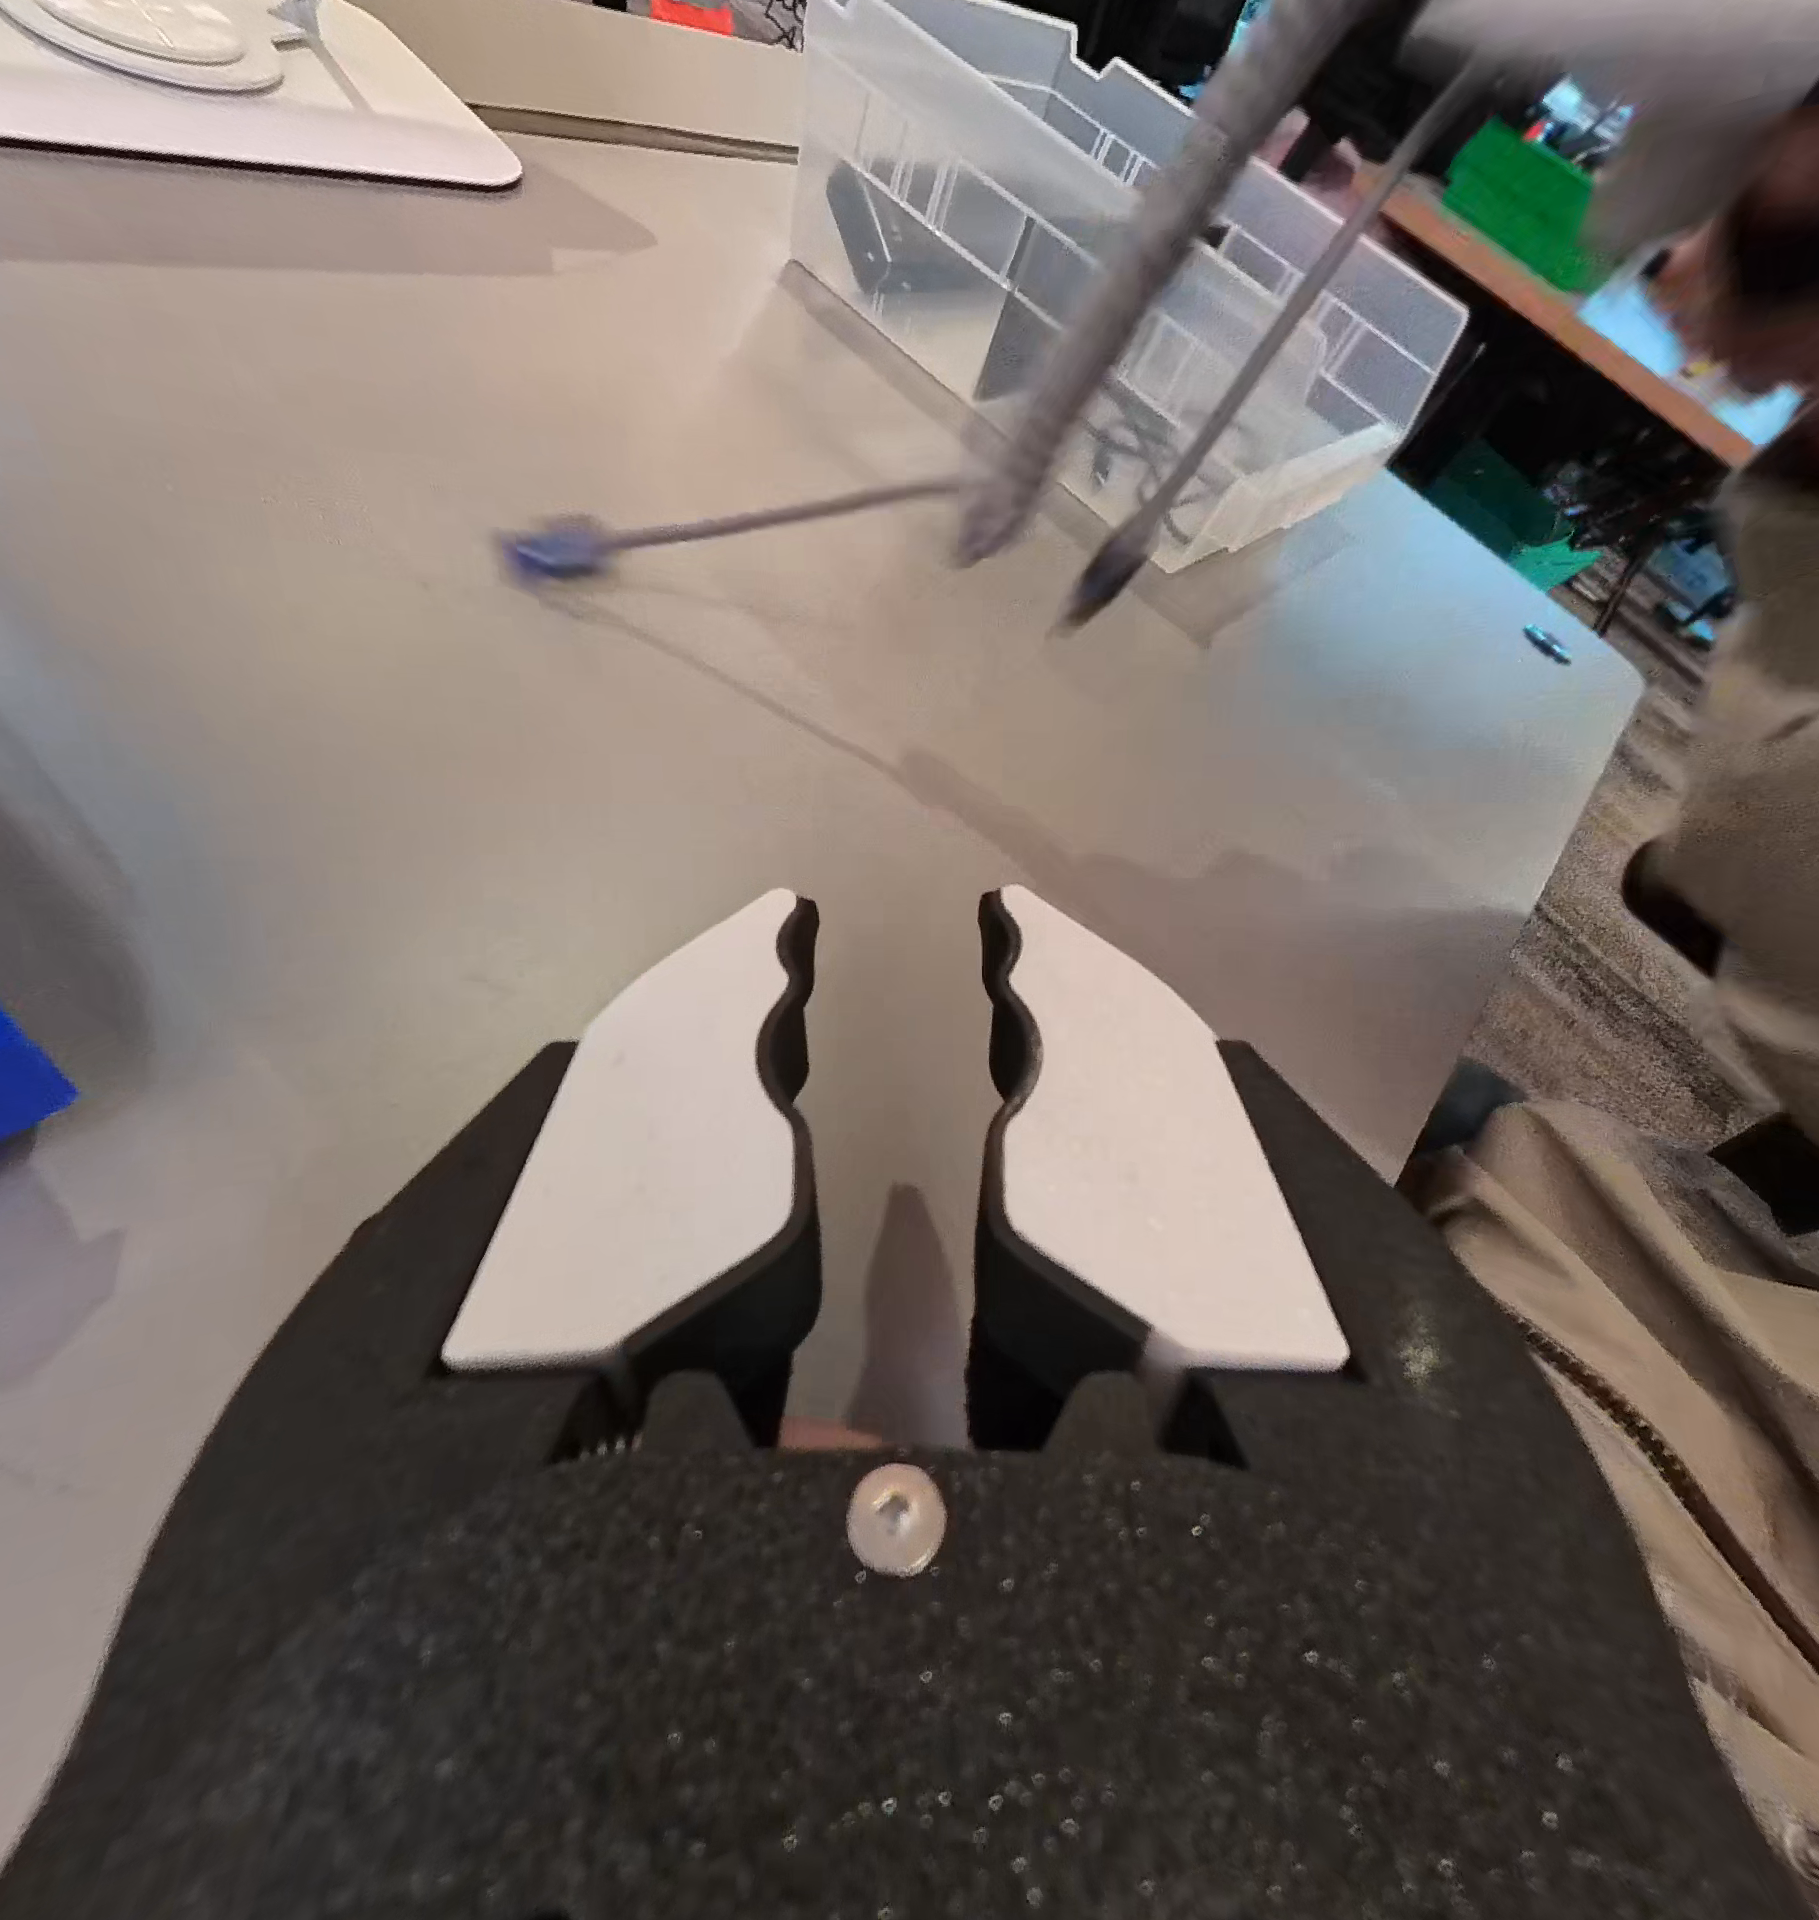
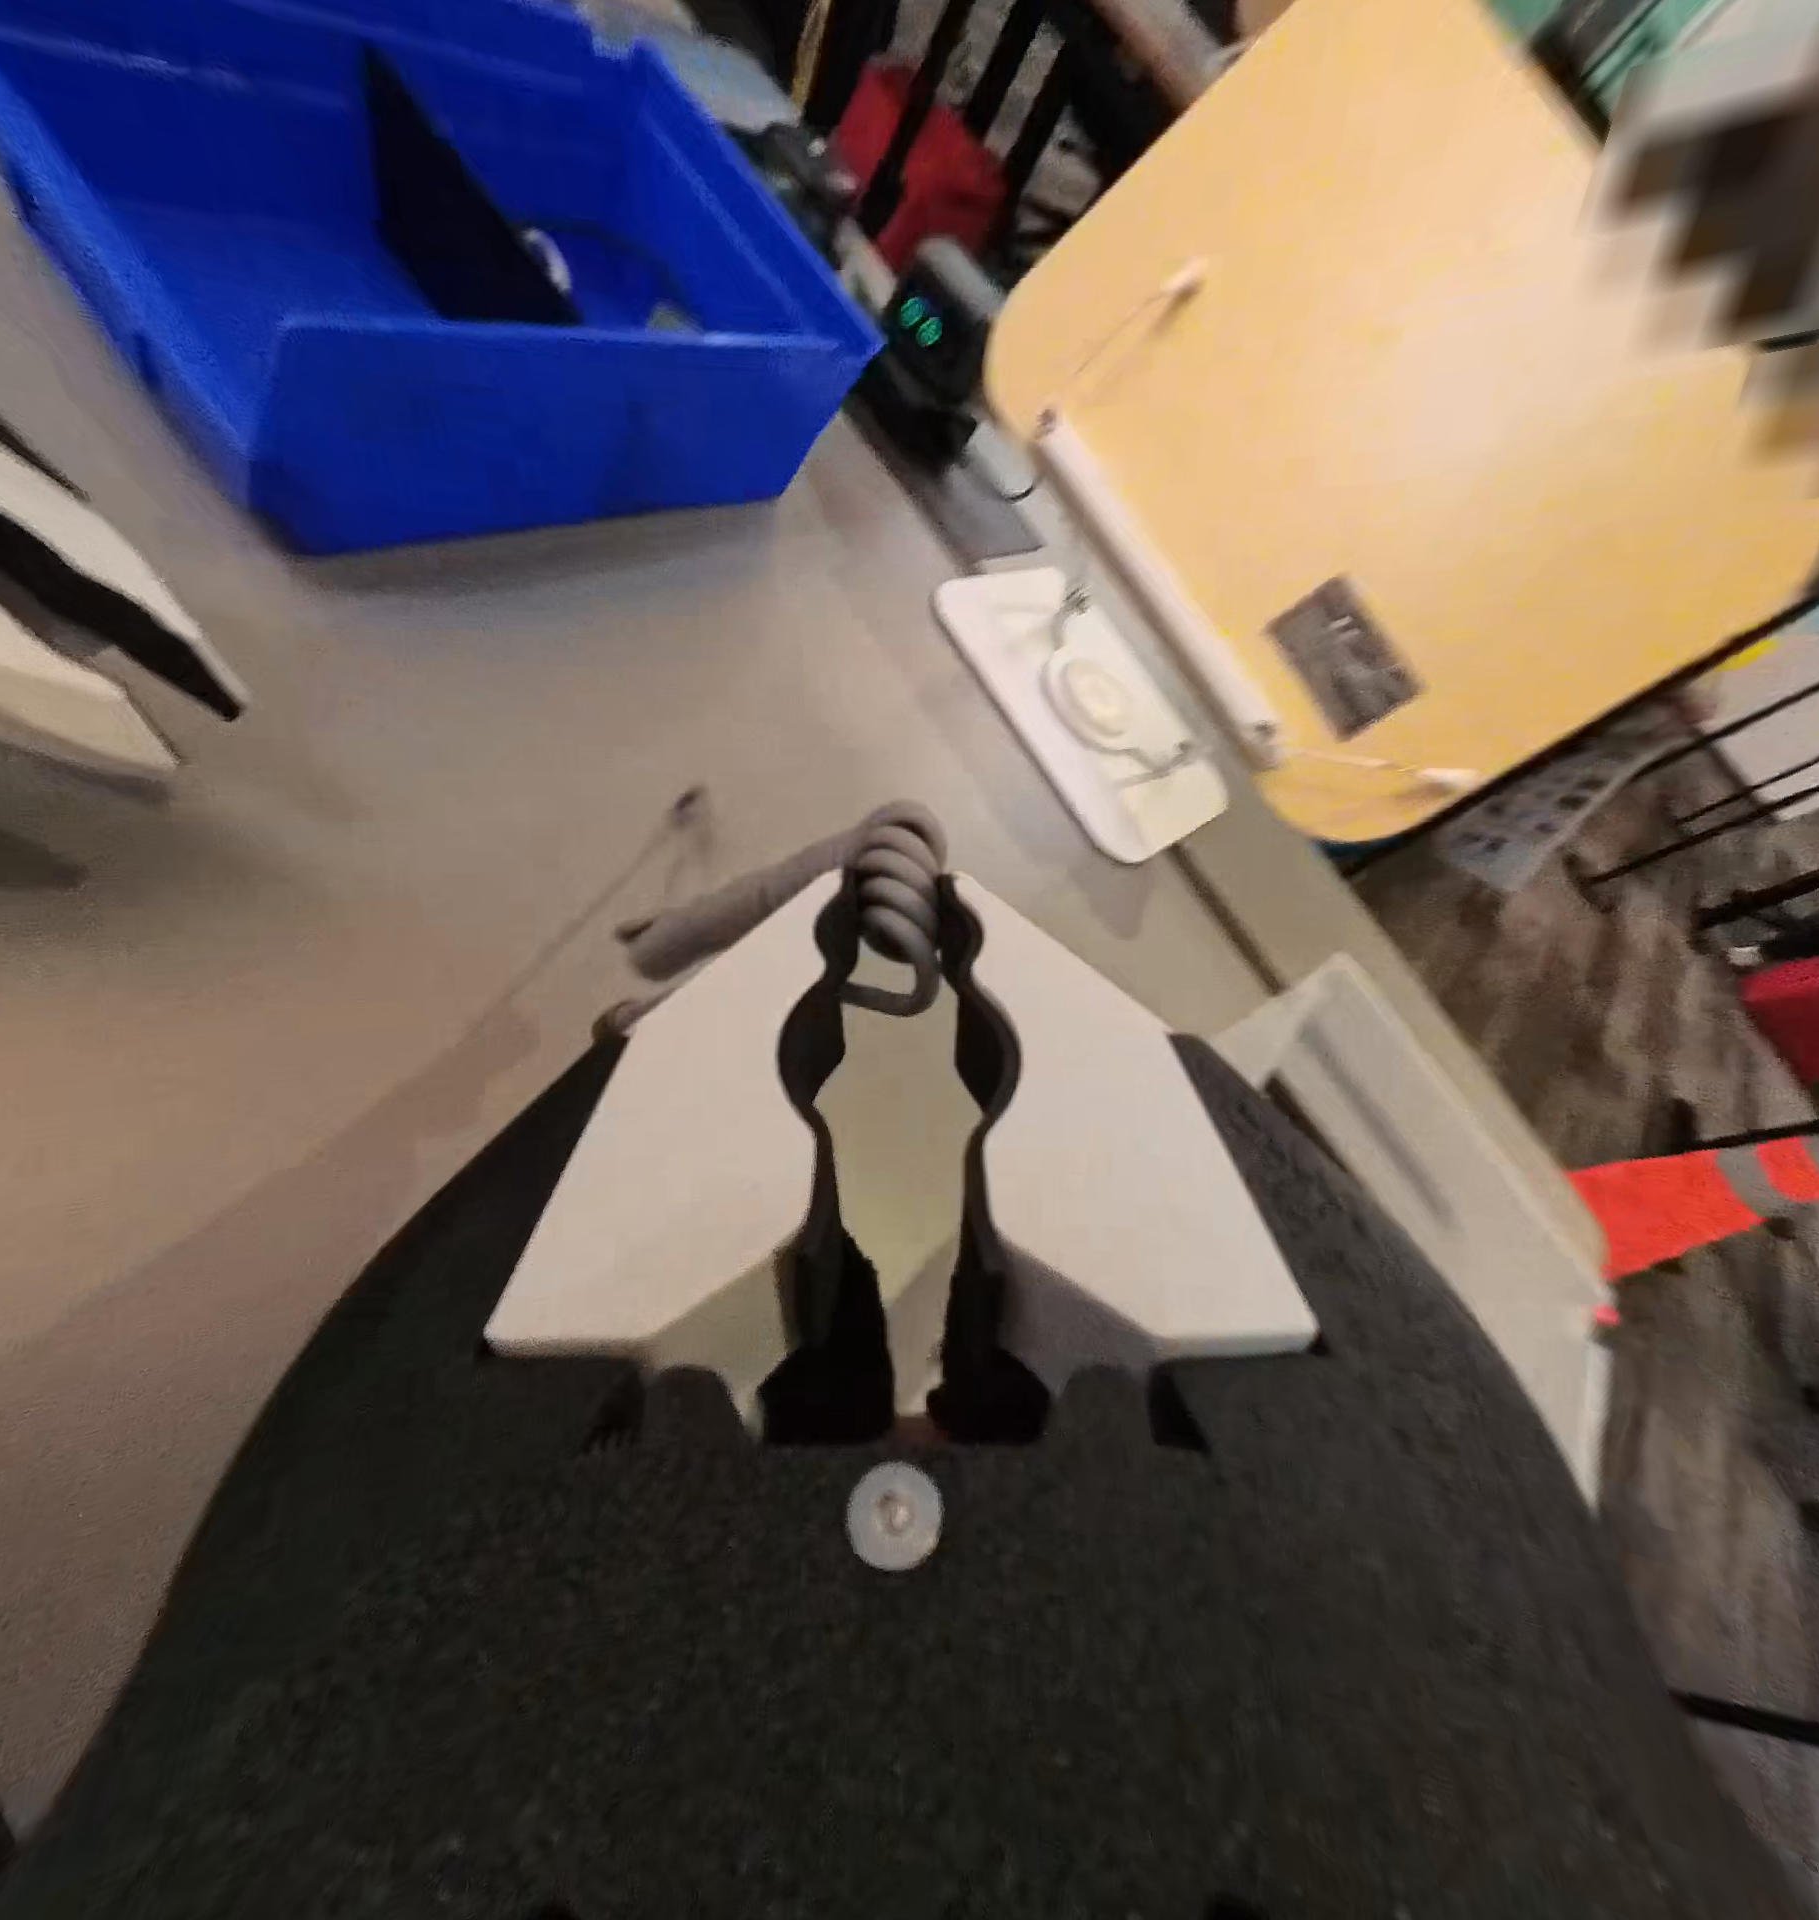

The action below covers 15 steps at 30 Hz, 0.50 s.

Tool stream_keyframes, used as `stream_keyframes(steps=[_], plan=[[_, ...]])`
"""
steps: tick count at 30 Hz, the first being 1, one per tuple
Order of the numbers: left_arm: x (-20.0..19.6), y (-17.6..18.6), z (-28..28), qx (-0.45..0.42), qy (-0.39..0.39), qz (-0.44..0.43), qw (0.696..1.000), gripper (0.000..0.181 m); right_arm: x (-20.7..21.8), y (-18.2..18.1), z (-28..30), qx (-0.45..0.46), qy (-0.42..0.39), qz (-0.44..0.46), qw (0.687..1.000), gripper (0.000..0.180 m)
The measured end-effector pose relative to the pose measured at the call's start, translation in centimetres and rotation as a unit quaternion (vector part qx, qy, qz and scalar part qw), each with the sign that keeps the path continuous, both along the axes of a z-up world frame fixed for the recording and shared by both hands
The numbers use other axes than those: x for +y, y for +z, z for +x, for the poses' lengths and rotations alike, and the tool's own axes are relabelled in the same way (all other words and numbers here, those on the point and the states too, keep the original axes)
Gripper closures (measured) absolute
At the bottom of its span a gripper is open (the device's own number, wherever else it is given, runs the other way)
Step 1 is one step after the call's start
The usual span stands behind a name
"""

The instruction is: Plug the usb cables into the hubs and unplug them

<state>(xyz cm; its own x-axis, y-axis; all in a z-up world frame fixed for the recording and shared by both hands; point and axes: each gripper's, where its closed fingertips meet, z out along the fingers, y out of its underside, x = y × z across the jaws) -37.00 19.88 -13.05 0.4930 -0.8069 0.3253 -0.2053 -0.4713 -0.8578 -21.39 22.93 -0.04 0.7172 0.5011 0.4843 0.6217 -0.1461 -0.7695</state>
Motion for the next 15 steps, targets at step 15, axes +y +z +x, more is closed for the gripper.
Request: stream_keyframes(steps=[15], plan=[[-0.8,-0.1,-0.3,0.018,0.004,0.015,1.0,0.151,-1.2,14.2,20.7,-0.093,-0.183,0.076,0.976,0.166]])
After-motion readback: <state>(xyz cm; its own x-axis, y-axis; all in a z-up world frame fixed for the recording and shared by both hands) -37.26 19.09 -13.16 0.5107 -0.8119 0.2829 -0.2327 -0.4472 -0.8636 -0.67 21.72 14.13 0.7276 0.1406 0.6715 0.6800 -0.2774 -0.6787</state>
